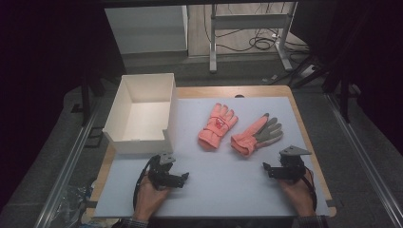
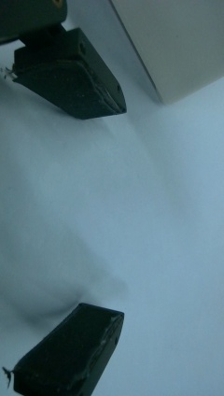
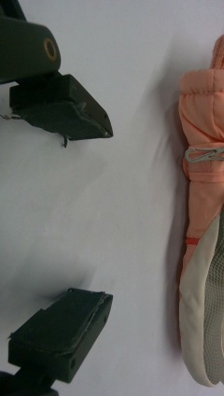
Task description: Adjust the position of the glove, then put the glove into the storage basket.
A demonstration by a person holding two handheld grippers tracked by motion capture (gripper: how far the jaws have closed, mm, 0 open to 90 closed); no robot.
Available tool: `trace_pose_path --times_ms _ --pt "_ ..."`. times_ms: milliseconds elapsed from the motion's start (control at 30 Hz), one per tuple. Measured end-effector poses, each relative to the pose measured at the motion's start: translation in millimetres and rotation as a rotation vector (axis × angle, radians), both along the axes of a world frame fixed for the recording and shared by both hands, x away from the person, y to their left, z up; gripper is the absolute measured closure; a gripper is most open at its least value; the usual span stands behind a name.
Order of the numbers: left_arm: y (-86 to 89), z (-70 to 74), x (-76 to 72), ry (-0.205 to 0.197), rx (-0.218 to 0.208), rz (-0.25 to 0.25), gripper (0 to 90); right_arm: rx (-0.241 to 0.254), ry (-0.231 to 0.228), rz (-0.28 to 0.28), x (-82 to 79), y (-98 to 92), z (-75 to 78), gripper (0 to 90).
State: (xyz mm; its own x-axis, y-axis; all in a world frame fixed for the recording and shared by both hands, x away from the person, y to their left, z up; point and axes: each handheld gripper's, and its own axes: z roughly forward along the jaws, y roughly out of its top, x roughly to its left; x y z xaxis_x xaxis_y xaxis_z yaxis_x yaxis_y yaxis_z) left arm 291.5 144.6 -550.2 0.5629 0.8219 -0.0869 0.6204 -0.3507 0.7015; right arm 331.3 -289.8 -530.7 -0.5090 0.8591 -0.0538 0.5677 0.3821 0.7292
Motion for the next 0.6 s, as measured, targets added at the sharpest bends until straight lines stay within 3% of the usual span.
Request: trace_pose_path --times_ms 67,100,600 --pt "-5.0 -0.5 -0.8 -0.010 0.048 -0.011 1.2 0.000 0.000 0.000 0.0 0.0 0.0 17.2" --pt "-3.8 -0.8 -0.4 -0.002 0.030 -0.009 1.2 -0.002 -0.001 0.000 0.0 0.1 0.0 17.2" --pt "-3.6 -0.6 -1.2 -0.012 0.042 -0.010 1.9 -0.002 0.001 0.000 0.2 0.0 0.4 17.3"
